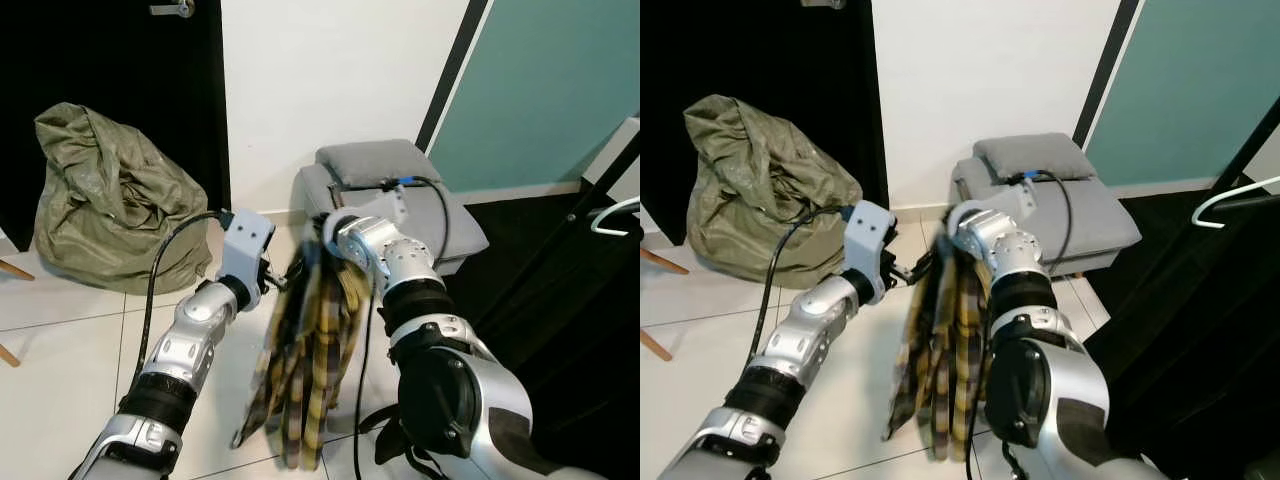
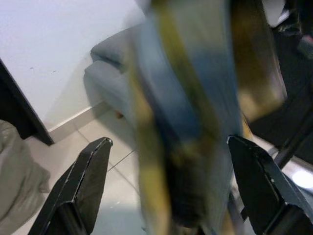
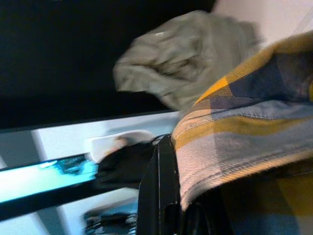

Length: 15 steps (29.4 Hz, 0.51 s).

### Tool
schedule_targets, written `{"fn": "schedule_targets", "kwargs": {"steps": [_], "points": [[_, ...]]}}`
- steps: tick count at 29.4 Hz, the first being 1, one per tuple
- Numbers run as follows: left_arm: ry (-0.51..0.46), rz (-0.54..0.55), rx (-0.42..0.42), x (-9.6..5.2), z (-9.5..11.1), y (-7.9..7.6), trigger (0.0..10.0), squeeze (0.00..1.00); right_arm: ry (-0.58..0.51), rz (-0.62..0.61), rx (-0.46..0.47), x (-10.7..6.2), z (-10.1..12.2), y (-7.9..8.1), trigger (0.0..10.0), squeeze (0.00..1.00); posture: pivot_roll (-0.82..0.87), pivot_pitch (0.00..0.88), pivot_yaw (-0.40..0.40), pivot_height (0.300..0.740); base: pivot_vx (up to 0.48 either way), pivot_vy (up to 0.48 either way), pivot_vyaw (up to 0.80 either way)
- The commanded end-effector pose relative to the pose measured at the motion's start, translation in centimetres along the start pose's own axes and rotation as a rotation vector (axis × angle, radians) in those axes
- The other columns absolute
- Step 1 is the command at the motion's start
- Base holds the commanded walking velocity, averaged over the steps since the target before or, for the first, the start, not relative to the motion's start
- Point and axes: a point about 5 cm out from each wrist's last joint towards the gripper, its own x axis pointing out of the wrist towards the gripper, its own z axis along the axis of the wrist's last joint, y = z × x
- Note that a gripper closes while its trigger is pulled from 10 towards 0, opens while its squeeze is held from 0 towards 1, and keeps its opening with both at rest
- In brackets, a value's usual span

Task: Hang hanger

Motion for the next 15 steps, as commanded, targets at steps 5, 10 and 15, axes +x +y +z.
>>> {"fn": "schedule_targets", "kwargs": {"steps": [5,10,15], "points": [[0.031,0.050,0.067,-0.3,-0.5,-1.3,10.0,0.00,-0.083,0.028,0.028,0.0,0.9,2.0,0.0,0.00,-0.06,0.208,-0.097,0.740,0.000,0.000,0.00],[-0.072,0.256,0.017,0.5,1.0,-1.6,10.0,0.00,-0.111,-0.111,-0.047,0.7,-0.8,2.1,0.0,0.00,-0.06,0.208,-0.104,0.740,0.000,0.000,0.00],[-0.200,0.355,-0.031,0.7,1.9,-1.7,10.0,0.00,-0.065,-0.118,-0.041,0.7,-2.3,3.1,0.0,0.00,-0.06,0.206,-0.107,0.740,0.000,0.000,0.00]]}}
